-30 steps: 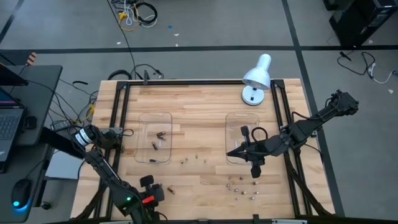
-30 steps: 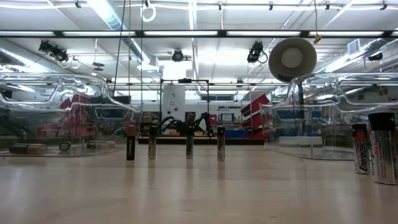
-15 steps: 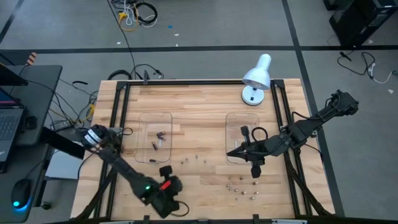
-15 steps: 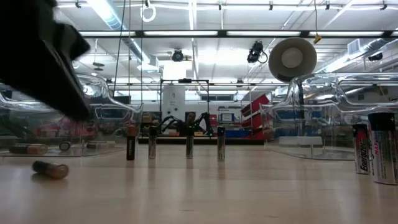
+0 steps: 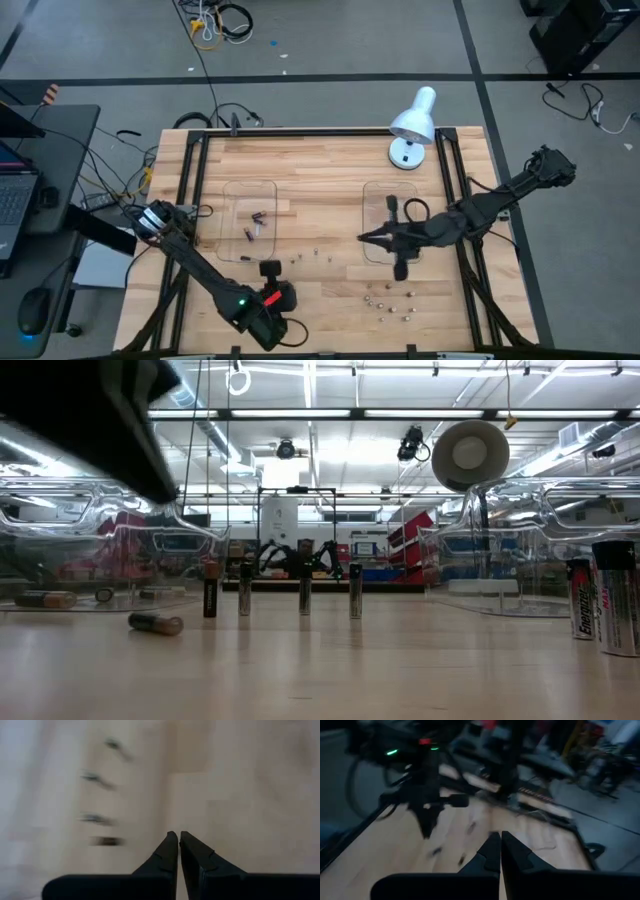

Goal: Sort batteries
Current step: Put the black battery into the left transparent bin

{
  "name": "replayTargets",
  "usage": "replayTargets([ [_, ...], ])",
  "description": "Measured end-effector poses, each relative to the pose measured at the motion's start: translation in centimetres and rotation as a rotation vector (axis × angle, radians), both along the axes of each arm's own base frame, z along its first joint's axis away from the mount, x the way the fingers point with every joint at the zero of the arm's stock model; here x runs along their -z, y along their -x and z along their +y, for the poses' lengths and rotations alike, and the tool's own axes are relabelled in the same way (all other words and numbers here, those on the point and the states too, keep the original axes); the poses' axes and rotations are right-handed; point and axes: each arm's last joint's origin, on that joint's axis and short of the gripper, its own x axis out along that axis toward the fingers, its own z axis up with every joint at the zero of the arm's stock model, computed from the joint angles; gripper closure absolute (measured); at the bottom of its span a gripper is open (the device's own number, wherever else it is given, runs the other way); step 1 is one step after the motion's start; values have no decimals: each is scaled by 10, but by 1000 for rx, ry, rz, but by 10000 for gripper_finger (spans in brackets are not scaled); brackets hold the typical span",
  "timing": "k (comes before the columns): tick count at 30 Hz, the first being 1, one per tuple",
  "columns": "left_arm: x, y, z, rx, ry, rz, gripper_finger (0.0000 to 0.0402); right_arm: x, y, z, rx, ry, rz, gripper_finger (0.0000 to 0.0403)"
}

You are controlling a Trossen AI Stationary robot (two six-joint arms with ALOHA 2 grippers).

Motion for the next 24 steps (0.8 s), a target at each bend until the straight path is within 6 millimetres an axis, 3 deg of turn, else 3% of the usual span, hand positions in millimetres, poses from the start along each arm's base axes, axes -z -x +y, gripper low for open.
replayTargets([
  [6,-48,28,9,13,-254,-52,383,16,-37,-3,83,-57,-24,402],
  [14,-100,74,28,174,-246,-194,383,24,-99,3,166,-103,64,402],
  [19,-108,95,41,283,-229,-270,383,23,-138,9,193,-75,147,401],
  [24,-91,111,54,298,-194,-311,383,24,-163,13,221,-91,240,401],
])
